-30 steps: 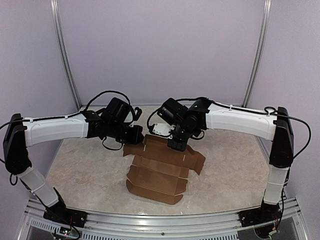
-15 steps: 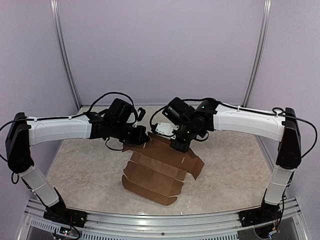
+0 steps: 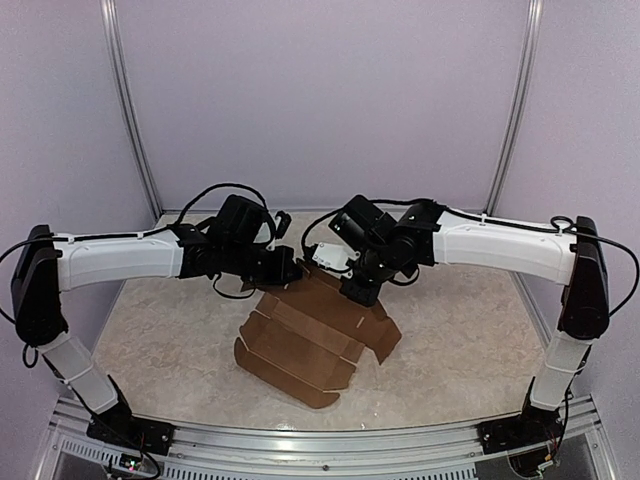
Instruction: Fold the paper box
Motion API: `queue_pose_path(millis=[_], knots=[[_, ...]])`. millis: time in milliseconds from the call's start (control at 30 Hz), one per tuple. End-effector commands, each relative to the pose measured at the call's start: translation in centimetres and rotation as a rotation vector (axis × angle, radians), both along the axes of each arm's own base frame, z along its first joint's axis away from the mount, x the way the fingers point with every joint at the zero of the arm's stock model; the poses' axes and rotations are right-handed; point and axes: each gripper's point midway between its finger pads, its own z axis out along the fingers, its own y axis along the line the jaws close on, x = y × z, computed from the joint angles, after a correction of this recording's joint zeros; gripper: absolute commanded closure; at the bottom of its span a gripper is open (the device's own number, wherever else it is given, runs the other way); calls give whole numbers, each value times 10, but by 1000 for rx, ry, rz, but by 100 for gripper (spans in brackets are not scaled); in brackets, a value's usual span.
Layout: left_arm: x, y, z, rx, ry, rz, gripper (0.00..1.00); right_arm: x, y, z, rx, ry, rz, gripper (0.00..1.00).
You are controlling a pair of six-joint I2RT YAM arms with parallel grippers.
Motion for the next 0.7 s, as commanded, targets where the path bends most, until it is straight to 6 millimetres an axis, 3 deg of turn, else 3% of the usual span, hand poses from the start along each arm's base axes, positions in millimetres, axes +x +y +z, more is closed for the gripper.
queue_pose_path(millis=[0, 200, 400, 567, 667], knots=[[-5, 10, 15, 36, -24, 13, 100, 6, -5, 8, 47, -5, -33, 100], [-20, 38, 11, 107, -20, 36, 100, 15, -15, 4, 8, -30, -53, 100], [-41, 62, 28, 92, -35, 42, 100, 16, -13, 3, 5, -44, -24, 100], [-46, 95, 43, 98, -84, 104, 100, 18, -13, 0, -37, -98, -5, 100], [-48, 115, 42, 87, -82, 143, 100, 21, -14, -1, -69, -146, 0, 100]])
